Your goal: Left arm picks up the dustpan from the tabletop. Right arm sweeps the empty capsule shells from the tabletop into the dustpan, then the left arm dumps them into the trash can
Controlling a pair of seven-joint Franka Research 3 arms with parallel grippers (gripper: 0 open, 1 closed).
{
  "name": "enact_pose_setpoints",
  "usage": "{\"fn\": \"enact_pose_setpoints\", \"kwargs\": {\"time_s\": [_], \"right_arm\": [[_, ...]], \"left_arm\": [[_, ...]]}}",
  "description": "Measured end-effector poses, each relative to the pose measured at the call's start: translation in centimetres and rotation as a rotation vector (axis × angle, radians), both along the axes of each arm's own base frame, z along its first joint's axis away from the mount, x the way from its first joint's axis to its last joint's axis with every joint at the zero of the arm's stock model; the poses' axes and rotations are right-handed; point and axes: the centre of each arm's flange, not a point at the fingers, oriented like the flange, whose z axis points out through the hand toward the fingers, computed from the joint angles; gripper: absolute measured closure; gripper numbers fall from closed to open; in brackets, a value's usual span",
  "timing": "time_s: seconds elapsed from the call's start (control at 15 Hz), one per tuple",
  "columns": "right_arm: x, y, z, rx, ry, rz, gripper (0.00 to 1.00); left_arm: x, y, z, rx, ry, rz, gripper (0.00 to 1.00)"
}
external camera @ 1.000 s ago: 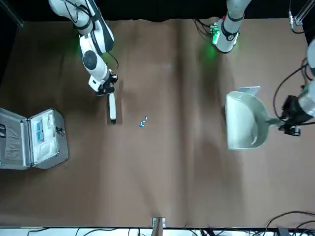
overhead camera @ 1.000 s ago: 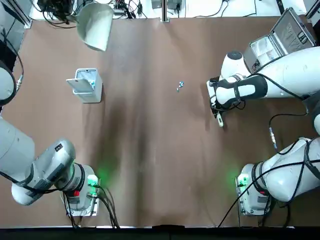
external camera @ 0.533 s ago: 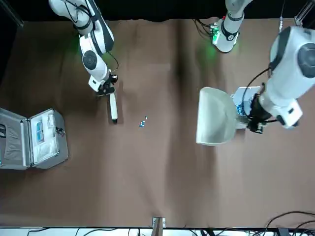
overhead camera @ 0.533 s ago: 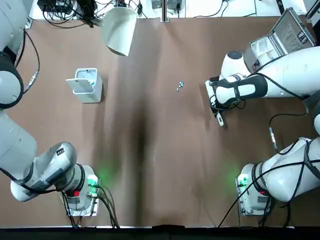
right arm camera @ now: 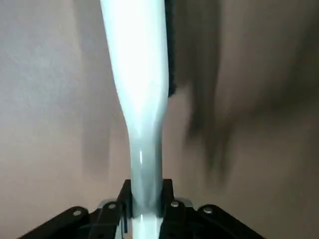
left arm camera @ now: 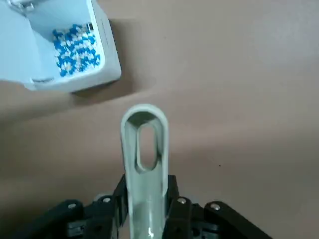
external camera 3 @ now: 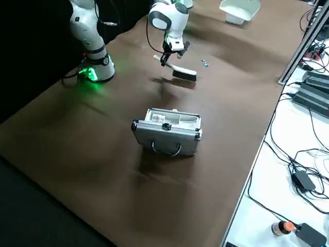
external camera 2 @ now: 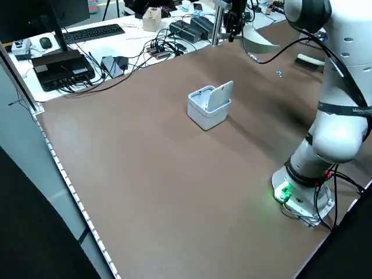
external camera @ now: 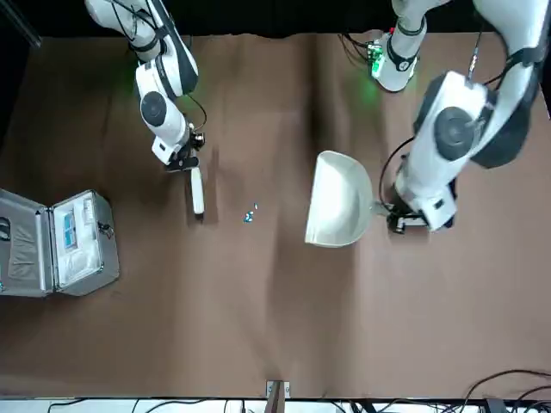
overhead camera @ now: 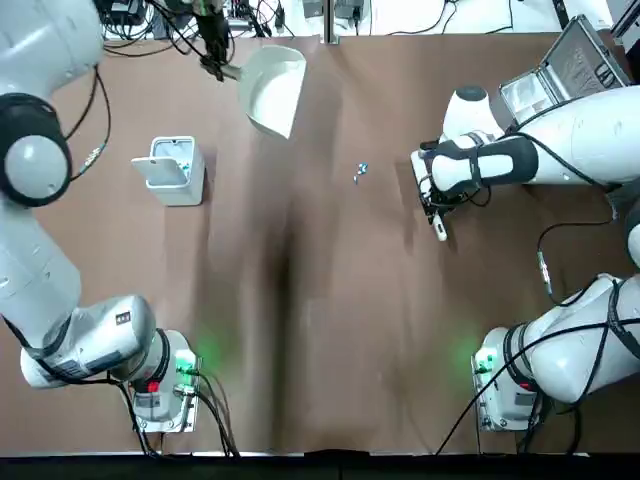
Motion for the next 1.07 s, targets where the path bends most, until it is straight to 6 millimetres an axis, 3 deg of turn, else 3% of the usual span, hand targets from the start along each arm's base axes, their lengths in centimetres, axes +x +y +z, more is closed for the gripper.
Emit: {"fn": "enact_pose_setpoints", "kwargs": {"time_s": [0.2,0.6,0.87,1.07], "right_arm": [[2.0,-0.2,1.8,0.009,-0.003,-0.027,0.73],[7.6,0.9,7.6,0.02,-0.022,-0.107,0.73],[10.7,3.0,7.7,0.003,-0.026,-0.149,0.73],[11.3,3.7,7.0,0.017,-0.01,-0.179,0.73]], "left_arm": [[-0.6,-3.5,-2.8,0.05,-0.007,0.01,0.67],[-1.8,-7.9,-7.2,0.099,-0.029,0.037,0.67],[-3.4,-11.7,-10.9,0.124,-0.037,0.044,0.67],[-4.8,-14.2,-13.2,0.141,-0.039,0.047,0.67]]}}
